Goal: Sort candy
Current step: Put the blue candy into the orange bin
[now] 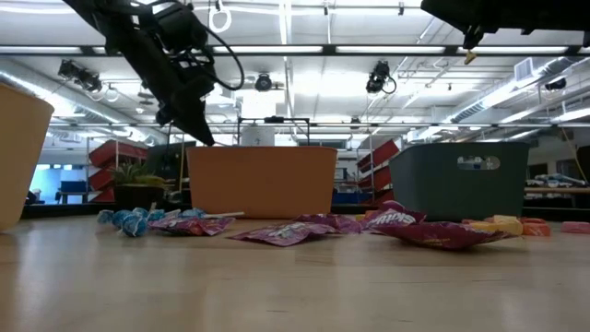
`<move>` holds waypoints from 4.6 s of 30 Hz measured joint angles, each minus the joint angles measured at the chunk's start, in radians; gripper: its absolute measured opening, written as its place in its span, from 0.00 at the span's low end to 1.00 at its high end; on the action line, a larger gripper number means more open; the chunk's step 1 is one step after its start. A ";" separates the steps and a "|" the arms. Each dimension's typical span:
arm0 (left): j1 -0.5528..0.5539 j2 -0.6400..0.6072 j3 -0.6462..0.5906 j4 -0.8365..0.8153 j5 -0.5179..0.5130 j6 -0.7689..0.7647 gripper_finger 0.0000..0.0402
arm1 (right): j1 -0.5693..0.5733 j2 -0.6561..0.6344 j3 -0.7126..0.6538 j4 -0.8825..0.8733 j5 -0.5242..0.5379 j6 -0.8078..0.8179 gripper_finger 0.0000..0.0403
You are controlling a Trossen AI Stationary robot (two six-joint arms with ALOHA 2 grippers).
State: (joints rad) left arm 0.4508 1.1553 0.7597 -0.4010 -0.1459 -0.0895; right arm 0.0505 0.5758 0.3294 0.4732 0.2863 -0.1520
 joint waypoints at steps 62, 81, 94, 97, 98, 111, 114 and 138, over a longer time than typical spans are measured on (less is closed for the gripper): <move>-0.086 -0.110 0.000 -0.051 0.269 0.112 0.12 | 0.000 0.000 0.000 -0.012 0.000 0.000 0.00; -0.381 0.015 -0.001 0.063 0.255 0.170 0.12 | 0.000 0.000 0.000 -0.012 0.000 0.000 0.00; -0.451 0.062 -0.131 0.301 0.173 0.096 0.12 | 0.000 0.000 0.000 -0.013 0.000 0.000 0.00; -0.456 0.075 -0.163 0.352 0.143 0.080 0.12 | 0.000 0.000 0.000 -0.013 0.000 0.000 0.00; -0.457 0.083 -0.174 0.382 0.138 0.077 0.12 | 0.000 0.000 0.000 -0.013 0.000 0.000 0.00; -0.461 0.149 -0.301 0.574 0.055 0.047 0.12 | 0.000 0.000 0.000 -0.019 0.000 0.003 0.00; -0.460 0.149 -0.325 0.570 0.027 0.033 0.12 | 0.000 0.000 0.000 -0.019 0.000 0.003 0.00; -0.460 0.254 -0.340 0.604 -0.001 0.003 0.12 | 0.000 0.000 0.000 -0.019 0.000 0.002 0.00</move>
State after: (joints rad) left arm -0.0093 1.4098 0.4198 0.2027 -0.1473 -0.0864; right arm 0.0502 0.5758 0.3294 0.4538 0.2863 -0.1497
